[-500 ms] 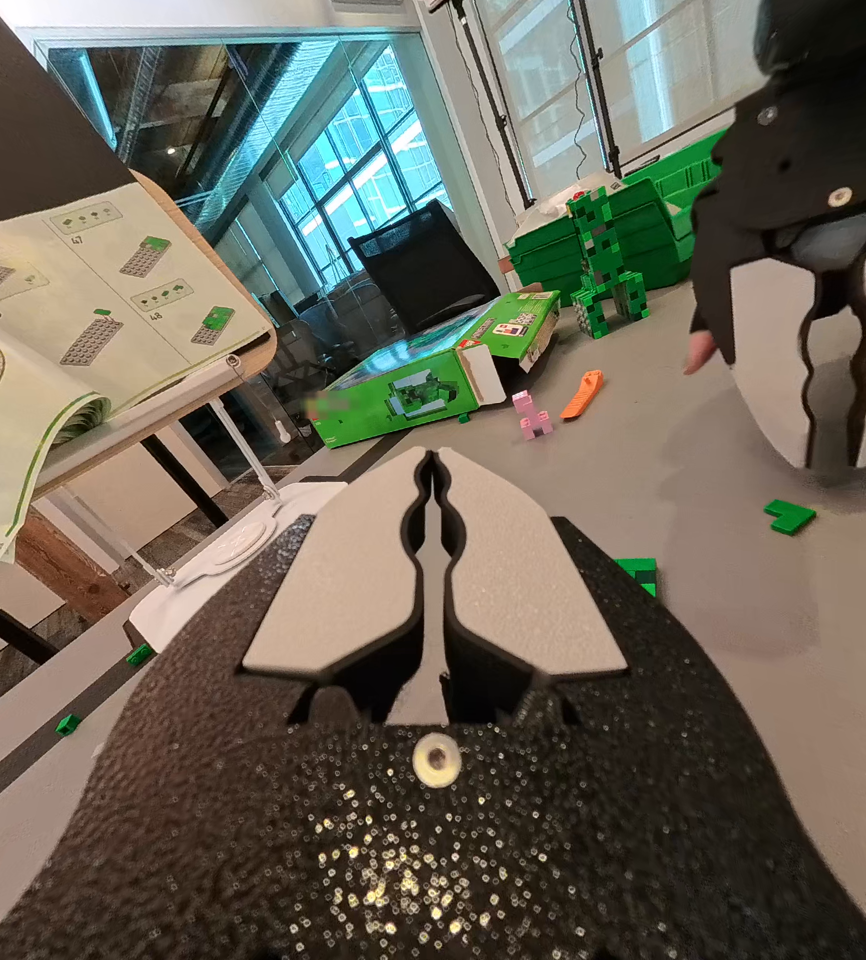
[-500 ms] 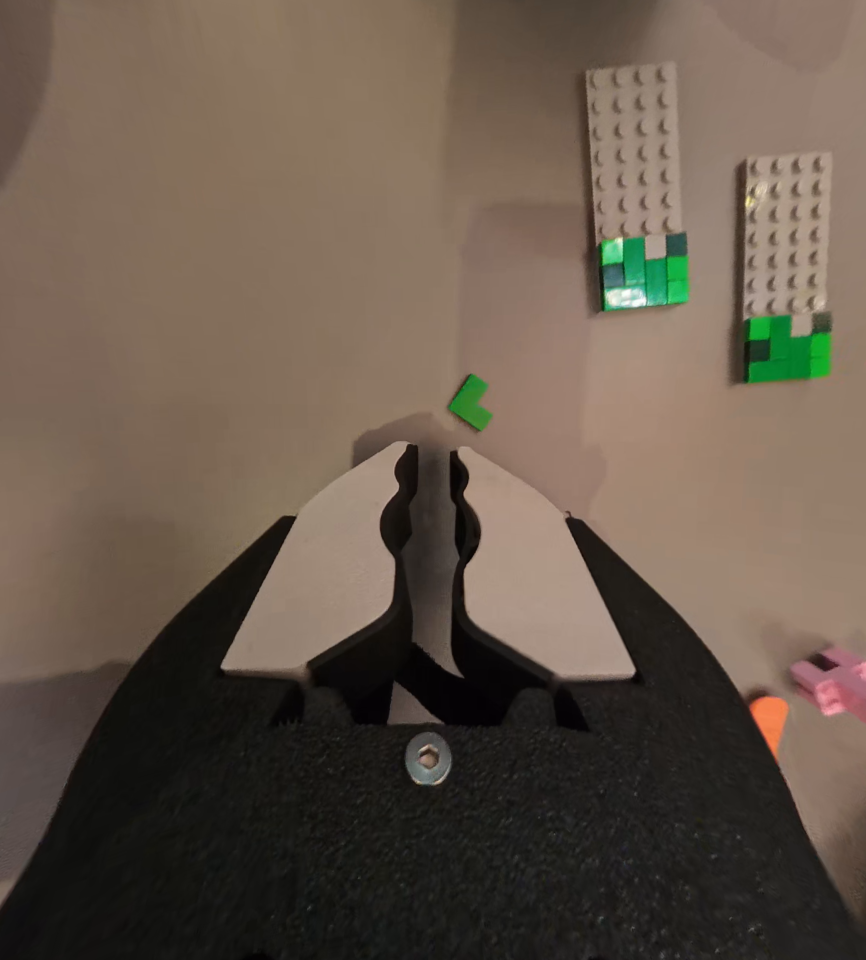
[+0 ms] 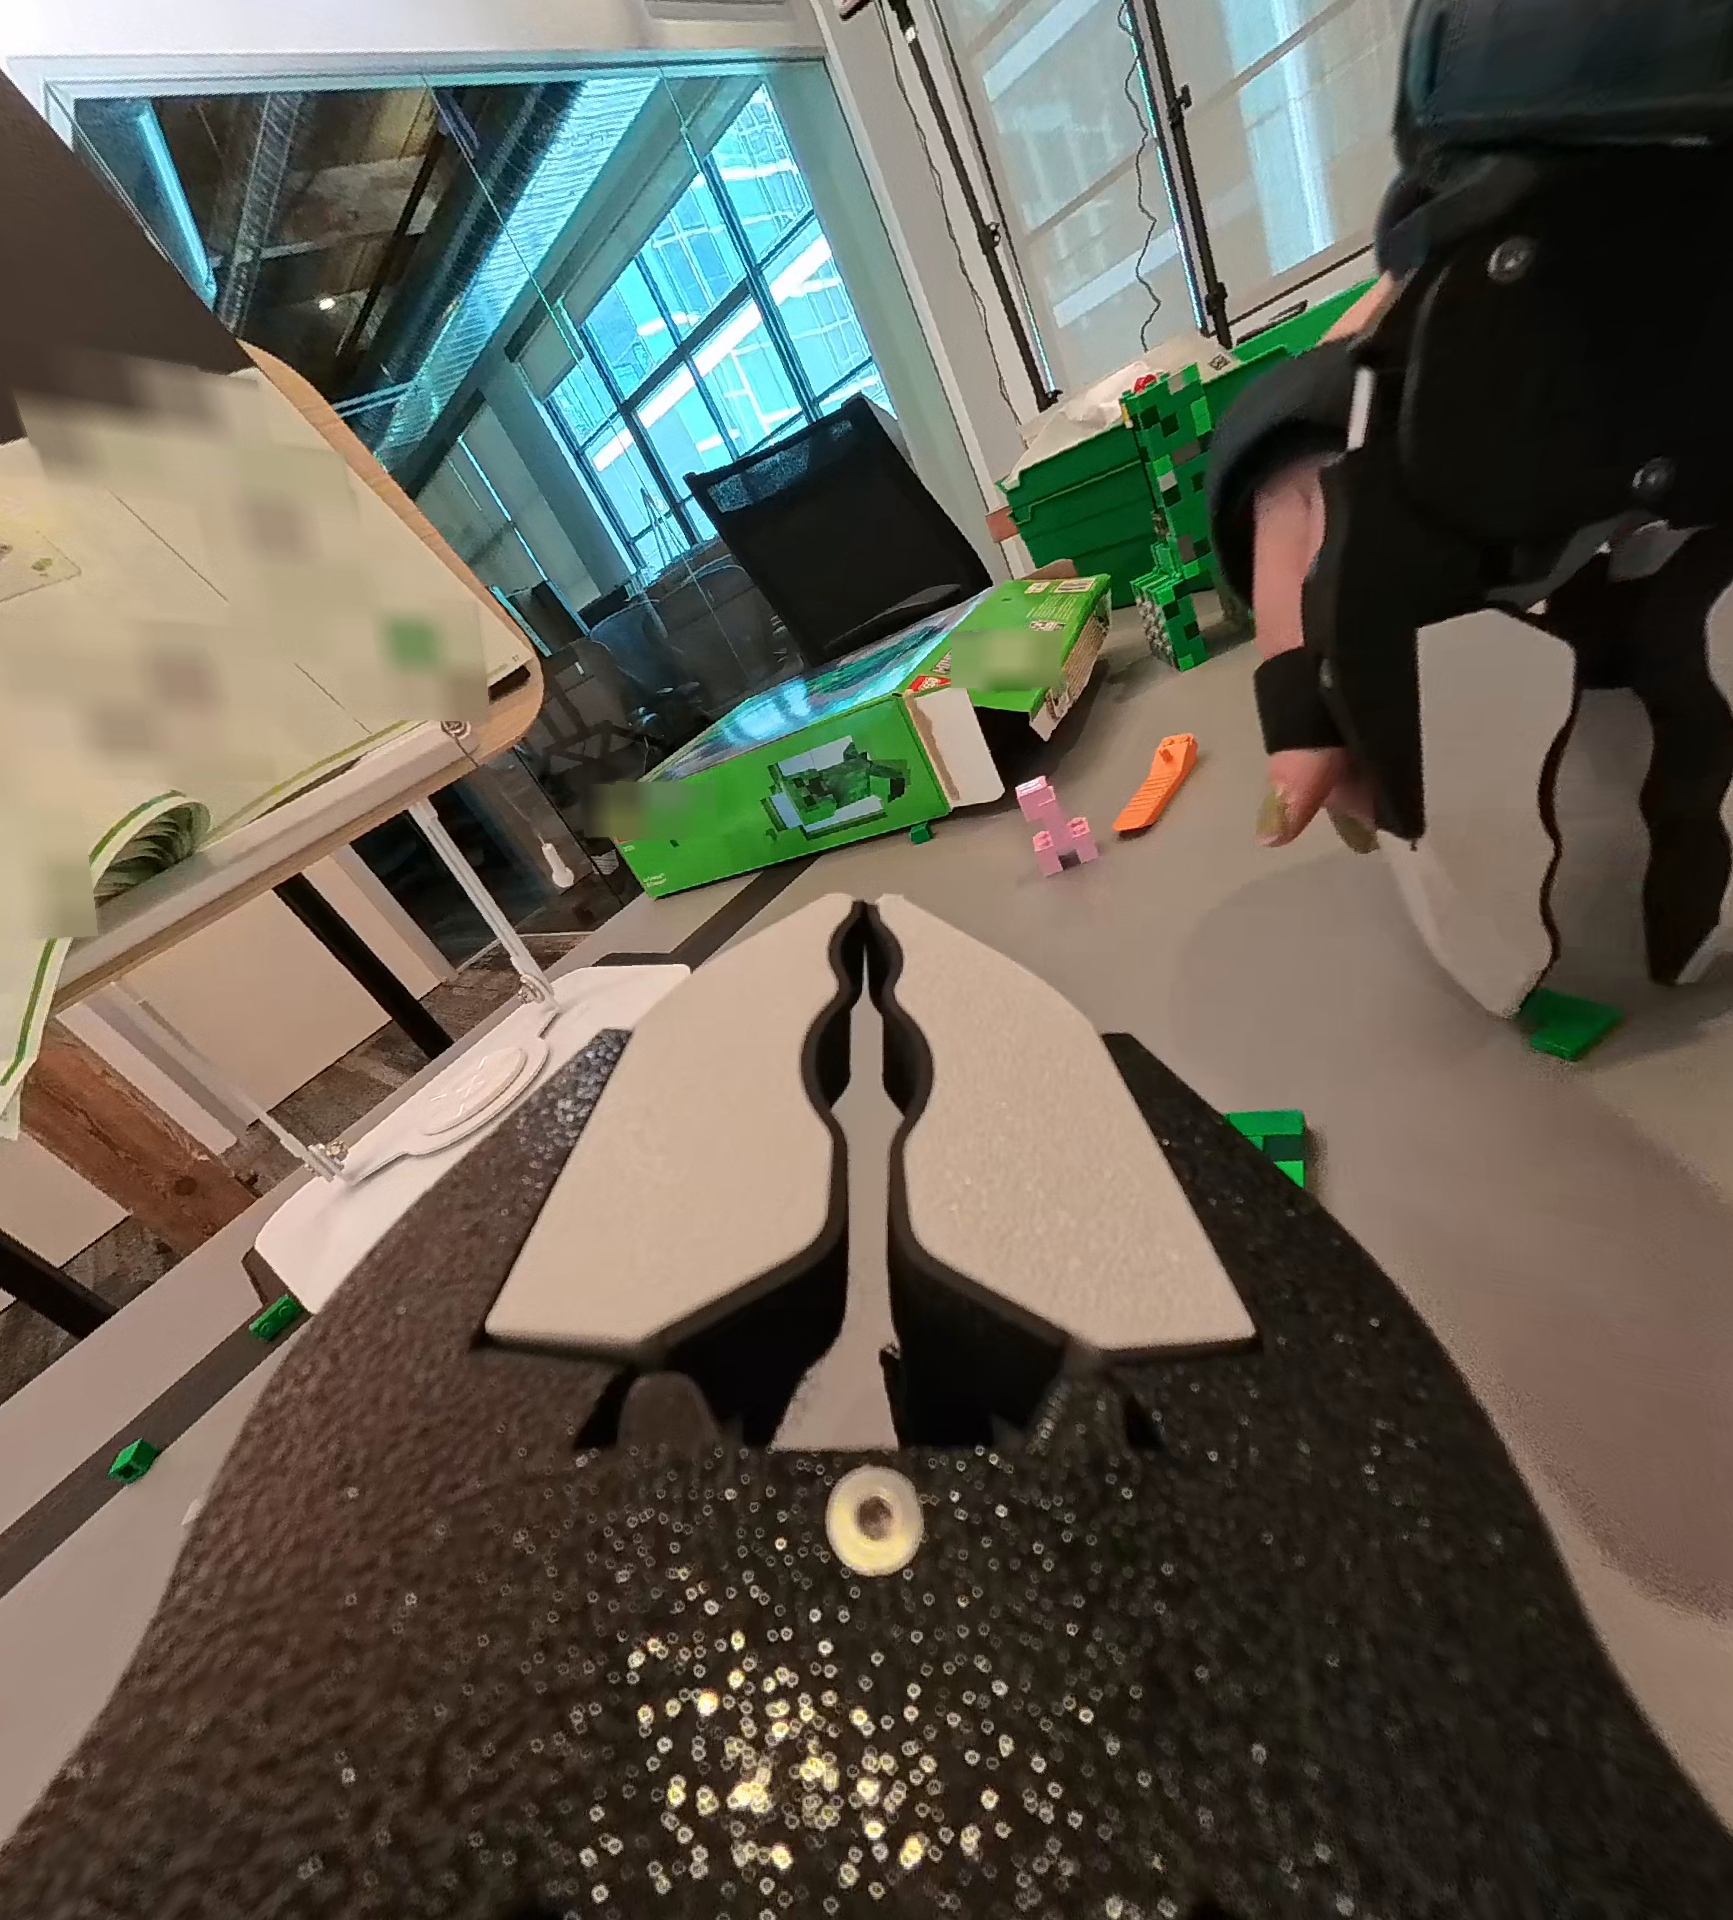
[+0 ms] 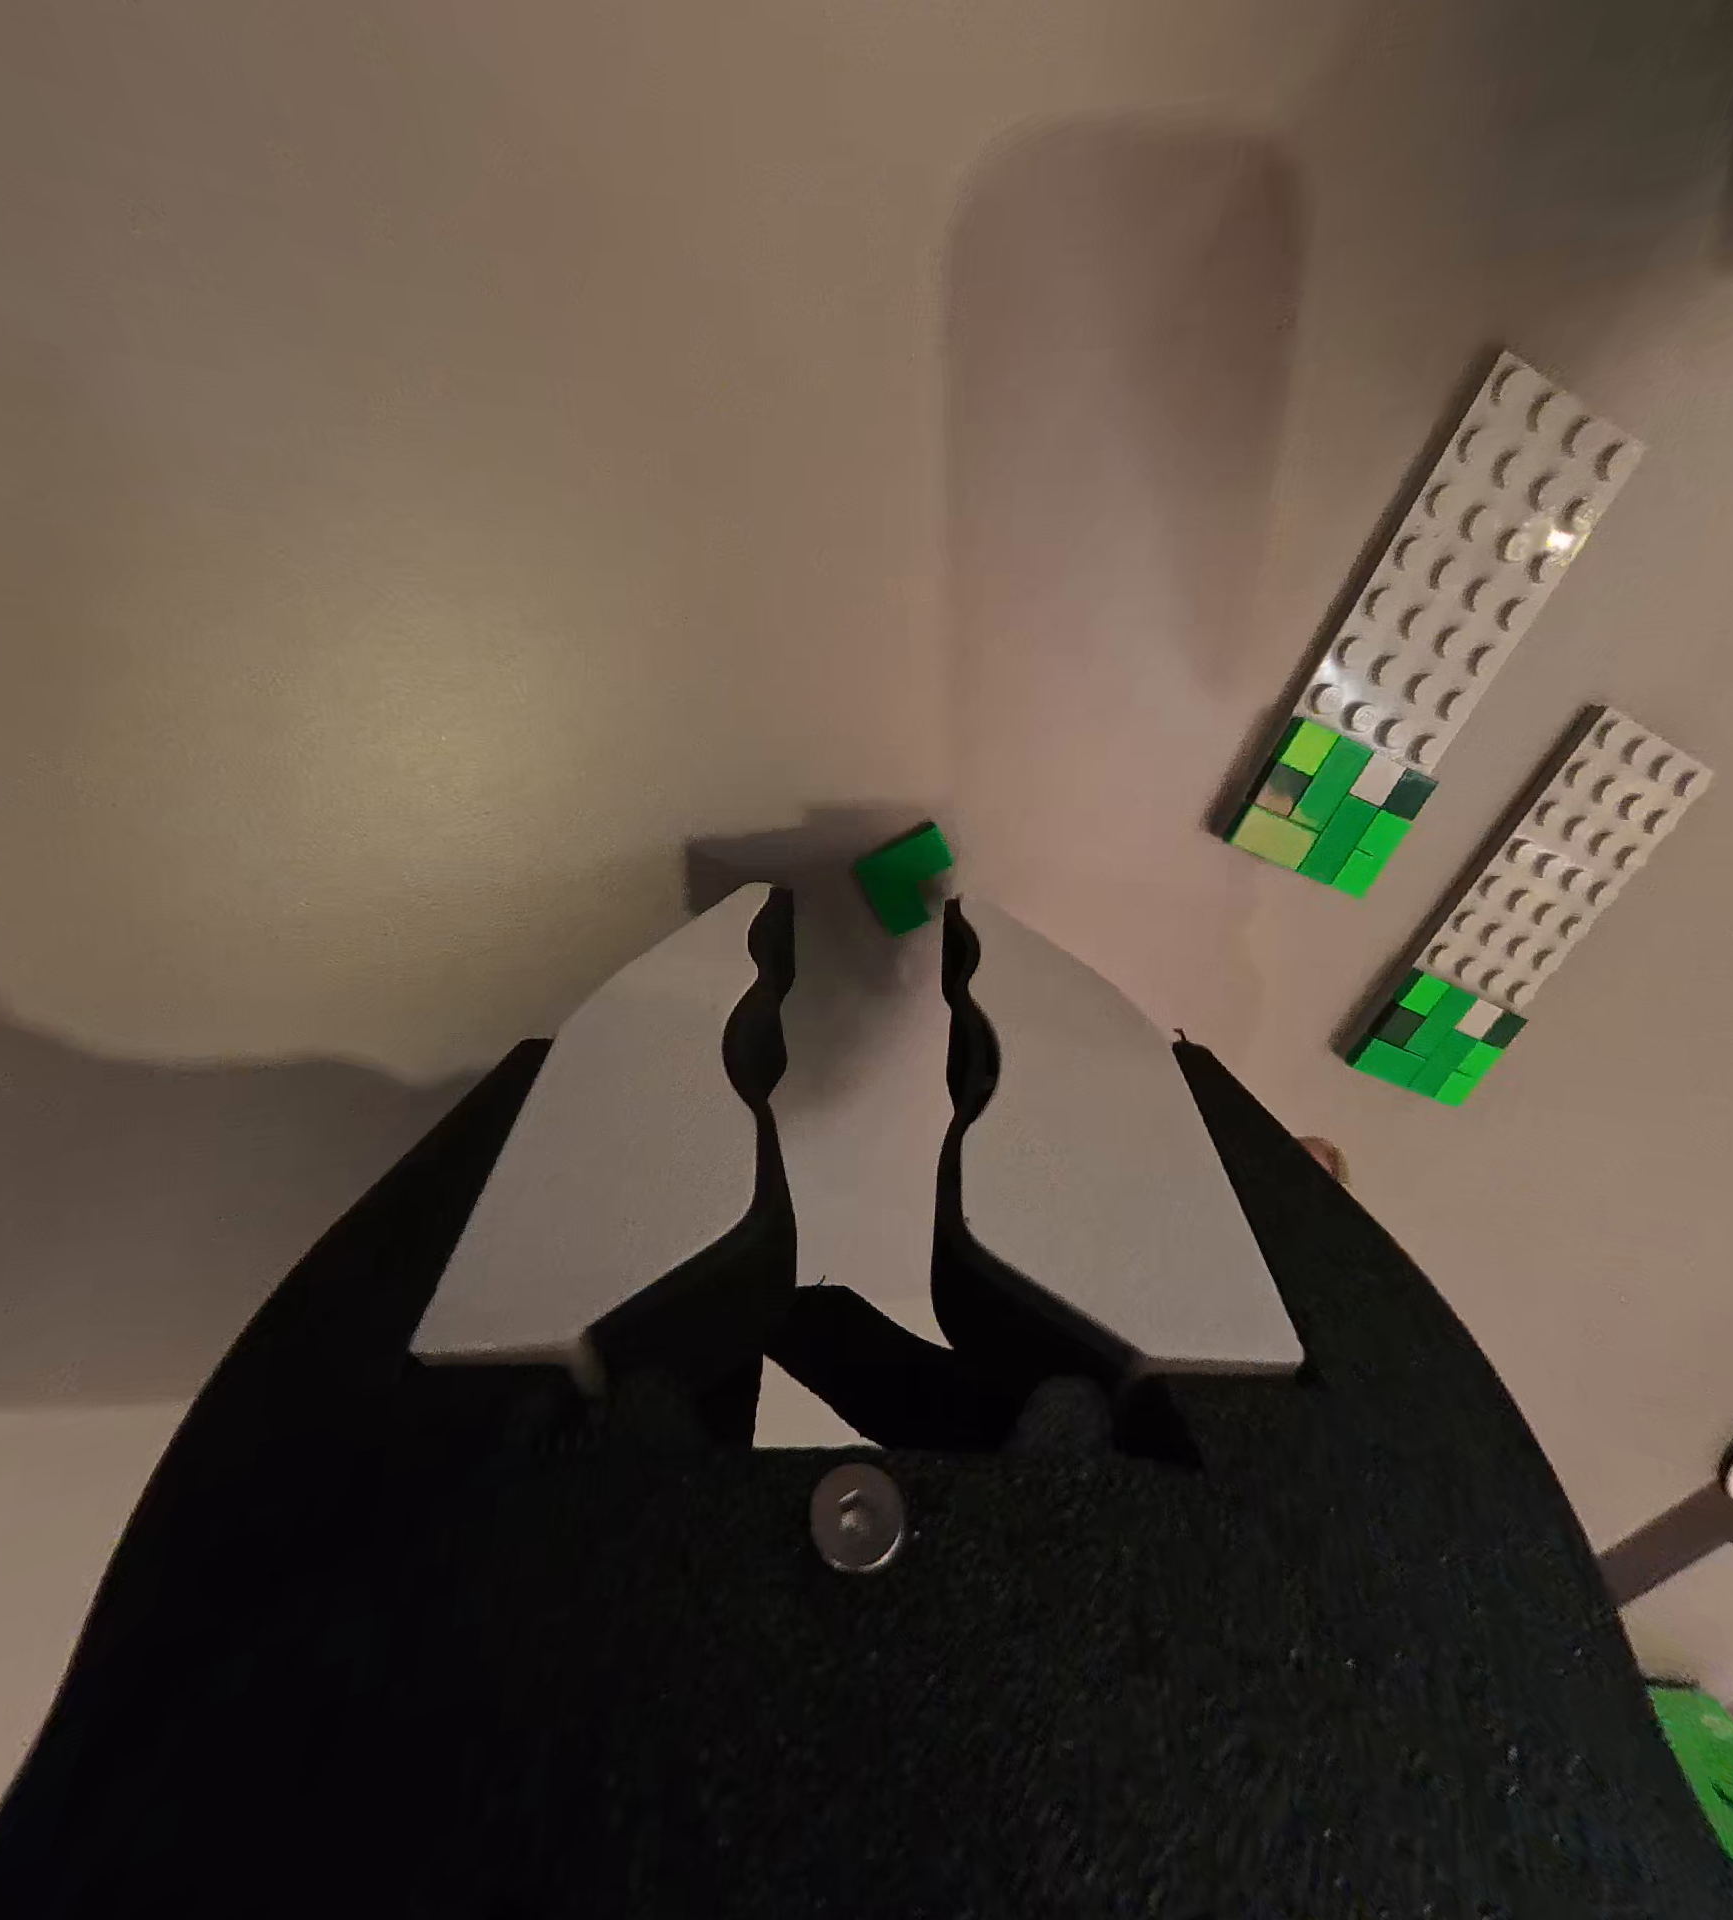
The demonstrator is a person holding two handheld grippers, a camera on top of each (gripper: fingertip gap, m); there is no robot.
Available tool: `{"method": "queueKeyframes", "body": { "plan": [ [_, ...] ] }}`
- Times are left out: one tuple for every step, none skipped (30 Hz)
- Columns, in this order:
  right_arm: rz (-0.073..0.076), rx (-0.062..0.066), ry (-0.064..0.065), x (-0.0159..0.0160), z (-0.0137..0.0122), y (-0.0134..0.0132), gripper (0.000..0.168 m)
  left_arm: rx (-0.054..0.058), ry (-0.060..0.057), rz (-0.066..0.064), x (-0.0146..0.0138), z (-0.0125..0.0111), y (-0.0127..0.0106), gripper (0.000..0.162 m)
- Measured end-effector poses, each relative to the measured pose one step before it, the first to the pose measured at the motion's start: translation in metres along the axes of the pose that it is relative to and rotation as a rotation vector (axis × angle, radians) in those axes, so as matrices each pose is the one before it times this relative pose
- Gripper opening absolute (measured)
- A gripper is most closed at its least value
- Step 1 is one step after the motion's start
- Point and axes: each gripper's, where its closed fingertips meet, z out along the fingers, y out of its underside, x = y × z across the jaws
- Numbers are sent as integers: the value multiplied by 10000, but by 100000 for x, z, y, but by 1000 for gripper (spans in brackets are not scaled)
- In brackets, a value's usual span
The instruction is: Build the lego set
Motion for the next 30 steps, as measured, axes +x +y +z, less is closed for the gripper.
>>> {"method": "queueKeyframes", "body": {
  "plan": [
    [44,-16,-111,60,41,13,27,1,5,5,9,8,-4,0],
    [83,25,-106,23,30,-11,24,2,7,-1,10,2,-3,0],
    [125,18,-133,-75,47,14,19,-3,11,-7,20,-2,4,0],
    [194,79,-87,-52,50,-82,14,-3,8,-5,3,5,-1,0],
    [309,104,40,106,52,-110,8,4,5,2,5,3,-5,0],
    [387,126,-89,-83,19,-161,8,1,4,0,12,8,-4,0],
    [512,147,-65,-42,11,-170,7,-2,6,-2,9,-1,3,0],
    [767,64,123,268,42,-58,7,0,8,2,15,7,-2,0],
    [1000,27,188,420,38,-27,7,-3,5,2,18,12,-1,0],
    [1143,40,157,397,18,-50,7,0,-3,3,-6,0,0,0],
    [1163,108,35,183,18,-142,7,6,-2,2,2,-3,-11,0],
    [1119,180,-80,-49,8,-247,7,-1,2,-4,6,0,1,0],
    [1221,209,263,363,19,-236,7,-3,1,-1,-3,5,7,0],
    [1267,156,249,347,26,-100,7,-3,-3,6,-2,5,1,0],
    [1108,214,-114,-126,32,-144,7,-1,1,7,16,6,-7,0],
    [920,337,-289,-351,8,-242,7,-2,8,5,13,6,-1,0],
    [690,273,-319,-386,16,-145,7,-5,3,9,21,3,6,0],
    [460,151,-206,-243,59,34,7,0,1,11,6,0,-7,0],
    [239,172,-44,-75,24,-6,7,-1,5,3,9,-1,10,0],
    [50,110,-1,-75,4,48,7,-3,5,-3,11,6,-8,0],
    [-22,86,-11,-105,13,55,7,2,2,-7,-11,8,8,0],
    [-15,70,22,-43,-1,35,7,3,1,-9,-5,2,2,0],
    [-45,40,32,-9,-15,53,7,-1,7,-6,7,7,4,0],
    [-51,21,31,13,-13,26,7,-6,7,-2,15,9,18,0],
    [-31,13,21,20,-7,14,7,-5,3,3,2,10,8,0],
    [-8,17,12,10,-5,-1,7,-1,2,8,9,-1,-5,0],
    [-3,10,1,8,2,-4,7,1,-1,7,-1,-6,-5,0],
    [-5,-3,14,24,-16,9,7,-2,1,6,15,-2,5,0],
    [2,-14,50,71,-20,10,7,-5,8,3,8,11,7,0],
    [-16,-30,40,55,-13,23,7,-8,11,1,19,8,21,0]
  ]
}}
